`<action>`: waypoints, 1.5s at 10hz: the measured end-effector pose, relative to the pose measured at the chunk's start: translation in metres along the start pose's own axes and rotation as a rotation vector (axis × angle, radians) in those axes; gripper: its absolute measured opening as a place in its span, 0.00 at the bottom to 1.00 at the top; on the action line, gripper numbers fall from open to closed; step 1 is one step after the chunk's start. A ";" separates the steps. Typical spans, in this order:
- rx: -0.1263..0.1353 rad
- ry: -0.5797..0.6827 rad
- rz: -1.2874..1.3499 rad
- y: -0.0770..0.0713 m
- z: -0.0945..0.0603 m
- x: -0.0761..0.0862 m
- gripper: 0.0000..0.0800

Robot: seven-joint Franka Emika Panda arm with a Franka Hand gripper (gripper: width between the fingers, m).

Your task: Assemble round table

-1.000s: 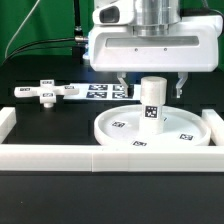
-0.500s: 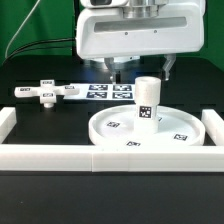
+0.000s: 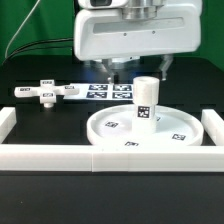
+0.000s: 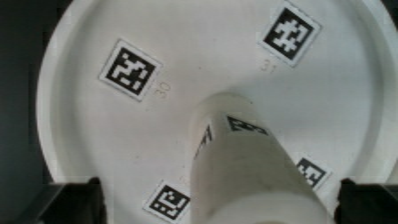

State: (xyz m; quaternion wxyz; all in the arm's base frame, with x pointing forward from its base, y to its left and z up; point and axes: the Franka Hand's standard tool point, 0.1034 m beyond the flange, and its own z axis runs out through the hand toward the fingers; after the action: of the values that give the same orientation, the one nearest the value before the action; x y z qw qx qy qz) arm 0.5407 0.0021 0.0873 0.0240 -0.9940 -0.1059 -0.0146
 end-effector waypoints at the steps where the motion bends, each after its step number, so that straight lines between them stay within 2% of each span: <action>1: -0.006 0.002 -0.091 0.013 0.001 -0.011 0.81; 2: -0.004 -0.009 -0.162 0.027 0.003 -0.024 0.81; 3: -0.001 -0.015 -0.158 0.033 0.005 -0.029 0.81; 7: -0.002 -0.015 -0.264 0.032 0.005 -0.029 0.81; 8: -0.013 -0.013 -0.446 0.039 0.008 -0.034 0.81; 9: -0.019 -0.011 -0.521 0.051 0.011 -0.045 0.81; 11: -0.026 -0.015 -0.572 0.086 0.010 -0.077 0.81; 12: -0.017 -0.025 -0.541 0.099 0.012 -0.092 0.81; 13: -0.013 -0.031 -0.519 0.106 0.013 -0.098 0.81; 15: -0.014 -0.029 -0.531 0.101 0.013 -0.094 0.81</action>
Offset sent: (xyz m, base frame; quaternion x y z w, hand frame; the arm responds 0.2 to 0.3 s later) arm 0.0000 0.0000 0.0000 0.0000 0.0000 0.0000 1.0000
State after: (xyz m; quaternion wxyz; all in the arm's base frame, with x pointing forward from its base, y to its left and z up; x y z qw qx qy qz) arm 0.4706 -0.1158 0.0665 0.0108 -0.9317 -0.3631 -0.0071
